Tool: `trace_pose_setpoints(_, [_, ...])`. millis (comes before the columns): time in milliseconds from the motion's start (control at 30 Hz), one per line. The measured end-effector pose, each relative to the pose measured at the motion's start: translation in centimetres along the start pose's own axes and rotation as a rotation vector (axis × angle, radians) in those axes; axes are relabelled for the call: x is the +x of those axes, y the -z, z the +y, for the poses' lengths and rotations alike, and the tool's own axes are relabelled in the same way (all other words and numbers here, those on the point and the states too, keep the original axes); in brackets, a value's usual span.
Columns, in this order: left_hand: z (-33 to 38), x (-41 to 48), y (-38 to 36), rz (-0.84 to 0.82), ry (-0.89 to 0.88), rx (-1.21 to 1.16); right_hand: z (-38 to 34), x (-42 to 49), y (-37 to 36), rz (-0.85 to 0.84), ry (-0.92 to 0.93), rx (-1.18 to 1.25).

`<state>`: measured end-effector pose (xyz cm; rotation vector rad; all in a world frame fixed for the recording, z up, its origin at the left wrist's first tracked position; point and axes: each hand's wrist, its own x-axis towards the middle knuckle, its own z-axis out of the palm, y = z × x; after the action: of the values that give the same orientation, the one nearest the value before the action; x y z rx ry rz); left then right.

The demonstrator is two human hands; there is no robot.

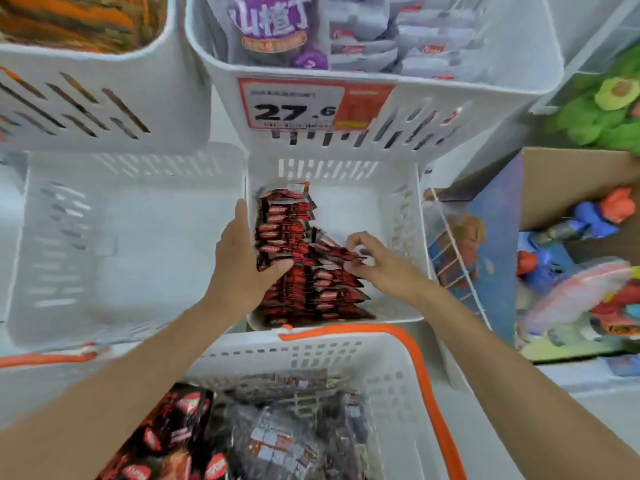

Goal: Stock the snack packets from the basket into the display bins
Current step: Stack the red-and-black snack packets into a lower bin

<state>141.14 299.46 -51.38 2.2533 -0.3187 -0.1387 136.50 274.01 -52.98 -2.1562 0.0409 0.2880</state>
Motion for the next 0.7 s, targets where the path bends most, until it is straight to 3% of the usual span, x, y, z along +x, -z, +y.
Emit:
trace_pose_setpoints(133, [0.4,-0.1,-0.2,0.028,0.008,-0.031,-0.8,-0.9,0.3,-0.078,-0.155,0.158])
trace_pose_setpoints(433, [0.1,2.0,-0.6,0.047,0.008,-0.094,-0.5,-0.8,3.3,0.008,-0.073,0.350])
trace_pose_setpoints(633, [-0.5,2.1,-0.5,0.037,-0.041,-0.095,-1.3,0.8,1.0,-0.177,-0.165,0.330])
trace_pose_setpoints(700, [-0.6,1.9,-0.3,0.000,-0.047,-0.114,-1.3,0.8,0.6,-0.159,-0.183,0.294])
